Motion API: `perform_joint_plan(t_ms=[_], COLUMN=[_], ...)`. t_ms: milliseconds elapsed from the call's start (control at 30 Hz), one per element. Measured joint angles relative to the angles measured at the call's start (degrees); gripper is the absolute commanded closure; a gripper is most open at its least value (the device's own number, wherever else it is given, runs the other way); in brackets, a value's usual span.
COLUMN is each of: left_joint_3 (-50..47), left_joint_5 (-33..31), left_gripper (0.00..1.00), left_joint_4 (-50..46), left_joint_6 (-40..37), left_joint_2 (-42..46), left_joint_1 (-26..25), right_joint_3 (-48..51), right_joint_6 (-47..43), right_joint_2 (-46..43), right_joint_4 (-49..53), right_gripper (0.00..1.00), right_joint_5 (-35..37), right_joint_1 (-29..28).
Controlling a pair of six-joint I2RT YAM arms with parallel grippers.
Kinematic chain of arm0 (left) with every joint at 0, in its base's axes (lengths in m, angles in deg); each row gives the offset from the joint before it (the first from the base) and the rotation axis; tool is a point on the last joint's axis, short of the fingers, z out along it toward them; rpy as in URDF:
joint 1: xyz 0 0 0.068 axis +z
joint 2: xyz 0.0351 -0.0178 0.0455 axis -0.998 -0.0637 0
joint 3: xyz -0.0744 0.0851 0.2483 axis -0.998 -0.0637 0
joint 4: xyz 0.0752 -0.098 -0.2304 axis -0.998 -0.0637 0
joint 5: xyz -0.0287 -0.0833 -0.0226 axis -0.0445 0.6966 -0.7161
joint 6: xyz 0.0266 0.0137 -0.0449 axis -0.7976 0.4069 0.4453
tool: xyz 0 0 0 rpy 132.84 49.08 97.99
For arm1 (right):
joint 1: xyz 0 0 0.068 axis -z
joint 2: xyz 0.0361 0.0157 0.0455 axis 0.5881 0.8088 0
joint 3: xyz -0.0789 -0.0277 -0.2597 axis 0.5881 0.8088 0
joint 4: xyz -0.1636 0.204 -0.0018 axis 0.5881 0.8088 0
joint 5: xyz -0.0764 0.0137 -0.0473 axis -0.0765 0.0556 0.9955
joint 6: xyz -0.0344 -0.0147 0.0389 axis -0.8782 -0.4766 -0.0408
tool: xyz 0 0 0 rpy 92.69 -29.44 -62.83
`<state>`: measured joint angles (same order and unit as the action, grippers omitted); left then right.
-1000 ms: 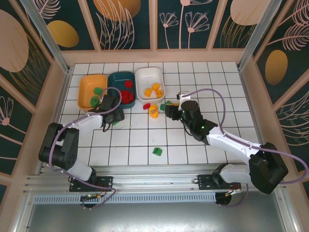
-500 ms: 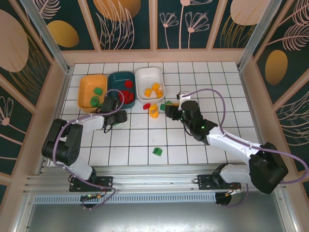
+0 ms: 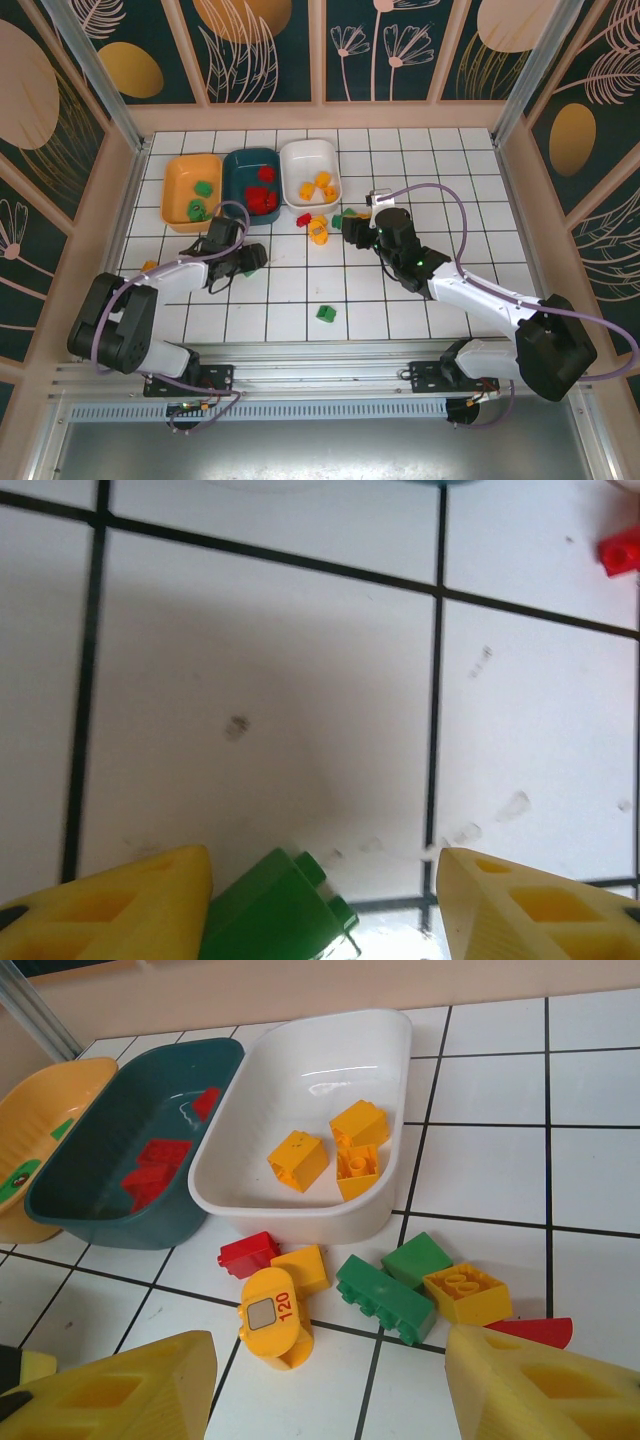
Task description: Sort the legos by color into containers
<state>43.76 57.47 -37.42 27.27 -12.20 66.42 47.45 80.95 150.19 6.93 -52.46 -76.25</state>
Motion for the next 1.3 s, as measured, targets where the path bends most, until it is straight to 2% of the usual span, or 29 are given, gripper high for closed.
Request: perform_joint_plan(t_ms=[300,500,667,800,1000,1300], left_joint_3=[-0.07,1.11,5.86,10.43,11.37,12.92], left_joint_5=[0.20,-5.33,-9.79,-14.78,-18.51,-21.00], left_gripper=[0.41,0.41,0.41,0.53,0.69,0.73], left_joint_4=[-5.18,-10.23,-12.46,-15.04,-16.83,-20.02], left_joint_6=[2.05,2.29,2.40,2.12,2.01,1.86], left_joint_2=[2.82,2.25,-3.43,-8.81,-9.81,-6.69], left_joint_1=[-4.11,-6.62,-10.10,-13.46,-14.62,-14.49], right_joint_3=[0.00,0.00,0.00,0.00,0.00,0.00], right_joint_6=[0.00,0.00,0.00,0.00,0.00,0.00], right_joint_2=[0.00,0.00,0.00,0.00,0.00,0.00], right_joint_4=[-0.02,0.00,-0.02,-0.02,0.00,-0.02], right_gripper=[0.37,0.37,0.37,0.37,0.37,0.37], right_joint_5=[0.00,0.00,0.00,0.00,0.00,0.00], right_joint_1=[0.00,0.00,0.00,0.00,0.00,-0.04])
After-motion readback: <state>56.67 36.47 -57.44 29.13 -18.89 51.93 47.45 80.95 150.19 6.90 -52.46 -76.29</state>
